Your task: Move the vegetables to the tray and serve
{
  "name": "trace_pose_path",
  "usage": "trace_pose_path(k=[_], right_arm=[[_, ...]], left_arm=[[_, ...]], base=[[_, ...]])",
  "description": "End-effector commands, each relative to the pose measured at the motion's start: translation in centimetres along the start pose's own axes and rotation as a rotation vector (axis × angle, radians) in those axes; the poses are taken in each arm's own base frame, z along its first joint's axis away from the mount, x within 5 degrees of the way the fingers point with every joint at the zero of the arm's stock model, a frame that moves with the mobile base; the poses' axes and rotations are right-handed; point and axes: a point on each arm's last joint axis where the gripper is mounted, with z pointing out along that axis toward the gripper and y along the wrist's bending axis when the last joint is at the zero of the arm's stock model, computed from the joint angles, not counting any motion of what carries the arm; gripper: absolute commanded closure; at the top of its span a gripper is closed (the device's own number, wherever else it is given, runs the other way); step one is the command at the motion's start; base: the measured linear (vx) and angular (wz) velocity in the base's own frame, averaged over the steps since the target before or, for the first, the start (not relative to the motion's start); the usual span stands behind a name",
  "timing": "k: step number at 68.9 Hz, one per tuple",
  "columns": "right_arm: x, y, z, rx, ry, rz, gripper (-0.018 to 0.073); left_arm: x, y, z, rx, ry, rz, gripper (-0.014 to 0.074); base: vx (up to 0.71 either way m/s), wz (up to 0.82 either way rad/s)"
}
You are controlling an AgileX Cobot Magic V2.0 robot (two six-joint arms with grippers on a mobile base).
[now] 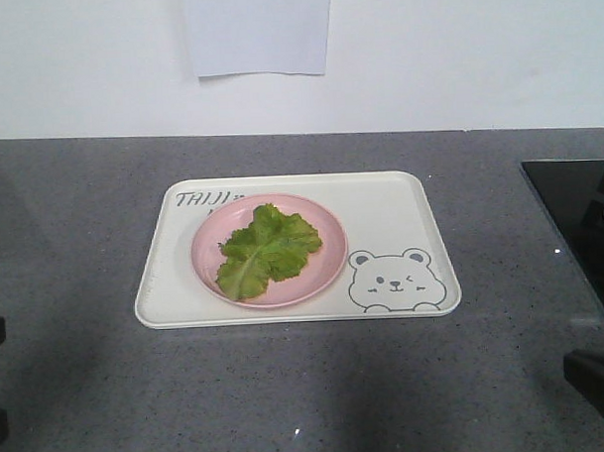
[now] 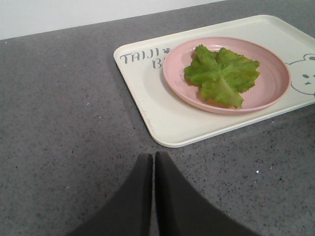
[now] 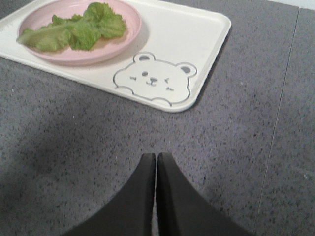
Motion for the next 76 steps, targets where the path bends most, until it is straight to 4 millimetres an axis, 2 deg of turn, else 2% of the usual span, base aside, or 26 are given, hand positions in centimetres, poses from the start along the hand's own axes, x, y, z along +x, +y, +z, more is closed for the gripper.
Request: trace_pose_path(k=[1,16,62,76], right_arm=[[-0.48,-0.18,-0.53,0.04,-0.103,-0.007,0.0565],[0.09,0.11,-0.76,0.021,-0.089,-0.004,0.0565],[0.12,0.13,-0.76,0.019,-0.087,-0.004,0.0565],[0.12,0.13,-0.76,0.019,-0.087,-0.004,0.0565]], left_arm=[[-0.38,-0.01,-0.59,-0.002,-0.133,-0.047,0.0603],[-0.55,-0.03,-0.93,0.0,-0.169,-0.06,0.0603],[-0.3,-0.09,-0.88,0.006,-0.14,-0.06,0.0603],[0.25,0.36,-0.78,-0.051,-0.207,0.048,0.0603]], base=[[0.0,0.0],[0.0,0.0],[0.0,0.0],[0.0,0.0]])
